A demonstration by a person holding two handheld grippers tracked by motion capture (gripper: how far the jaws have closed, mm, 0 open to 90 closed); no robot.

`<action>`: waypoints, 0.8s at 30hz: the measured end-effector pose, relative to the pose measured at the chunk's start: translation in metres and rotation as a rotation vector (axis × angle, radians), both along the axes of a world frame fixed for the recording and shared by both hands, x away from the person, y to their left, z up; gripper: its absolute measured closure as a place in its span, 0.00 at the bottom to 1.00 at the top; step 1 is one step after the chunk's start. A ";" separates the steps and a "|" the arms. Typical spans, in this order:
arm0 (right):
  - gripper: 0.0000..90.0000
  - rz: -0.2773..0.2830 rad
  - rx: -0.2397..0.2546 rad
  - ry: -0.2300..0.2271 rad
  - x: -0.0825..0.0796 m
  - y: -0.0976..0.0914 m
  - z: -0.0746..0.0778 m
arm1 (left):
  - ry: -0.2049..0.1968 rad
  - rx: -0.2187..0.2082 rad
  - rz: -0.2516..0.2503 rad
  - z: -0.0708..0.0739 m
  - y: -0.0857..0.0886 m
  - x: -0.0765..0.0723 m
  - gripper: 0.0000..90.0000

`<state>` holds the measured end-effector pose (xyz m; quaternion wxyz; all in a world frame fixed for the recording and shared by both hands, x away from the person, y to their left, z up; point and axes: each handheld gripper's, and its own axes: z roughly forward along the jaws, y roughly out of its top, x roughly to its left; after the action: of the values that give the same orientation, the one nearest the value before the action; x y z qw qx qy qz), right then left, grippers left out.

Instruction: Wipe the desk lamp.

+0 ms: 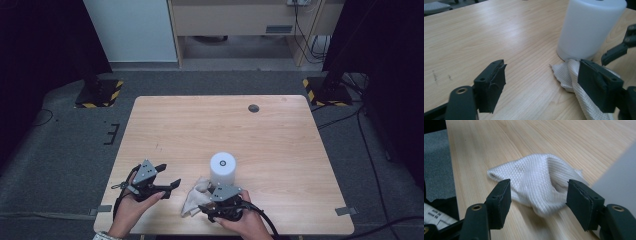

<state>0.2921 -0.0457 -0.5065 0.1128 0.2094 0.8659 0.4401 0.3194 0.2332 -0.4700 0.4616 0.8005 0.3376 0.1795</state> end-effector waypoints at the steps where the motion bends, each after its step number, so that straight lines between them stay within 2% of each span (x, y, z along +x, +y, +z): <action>1: 0.41 -0.005 -0.001 0.002 -0.001 -0.003 0.001 | 0.004 0.003 -0.015 0.000 -0.002 -0.001 0.27; 9: 0.47 -0.035 -0.020 0.015 -0.004 -0.045 0.011 | 0.034 0.040 -0.135 -0.003 -0.030 -0.011 0.38; 10: 0.50 -0.050 -0.026 0.015 -0.002 -0.058 0.012 | 0.044 0.052 -0.142 -0.005 -0.034 -0.012 0.40; 11: 0.50 -0.050 -0.026 0.015 -0.002 -0.058 0.012 | 0.056 0.073 -0.143 -0.007 -0.038 -0.013 0.40; 14: 0.50 -0.091 -0.032 0.021 0.004 -0.077 0.014 | 0.072 0.110 -0.161 -0.012 -0.048 -0.015 0.41; 17: 0.50 -0.131 -0.050 0.041 0.014 -0.100 0.018 | 0.087 0.100 -0.160 -0.017 -0.054 -0.016 0.41; 21: 0.50 -0.175 -0.072 0.024 0.021 -0.121 0.019 | 0.080 0.108 -0.165 -0.020 -0.060 -0.017 0.35; 23: 0.51 -0.220 -0.062 0.032 0.025 -0.133 0.014 | 0.073 0.097 -0.172 -0.020 -0.063 -0.018 0.32; 24: 0.51 -0.256 -0.045 0.052 0.027 -0.142 0.011 | 0.070 0.099 -0.176 -0.020 -0.065 -0.019 0.32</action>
<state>0.3192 -0.1876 -0.4960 0.1502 0.3271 0.8443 0.3969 0.3006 0.1685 -0.4900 0.4235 0.8546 0.2726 0.1266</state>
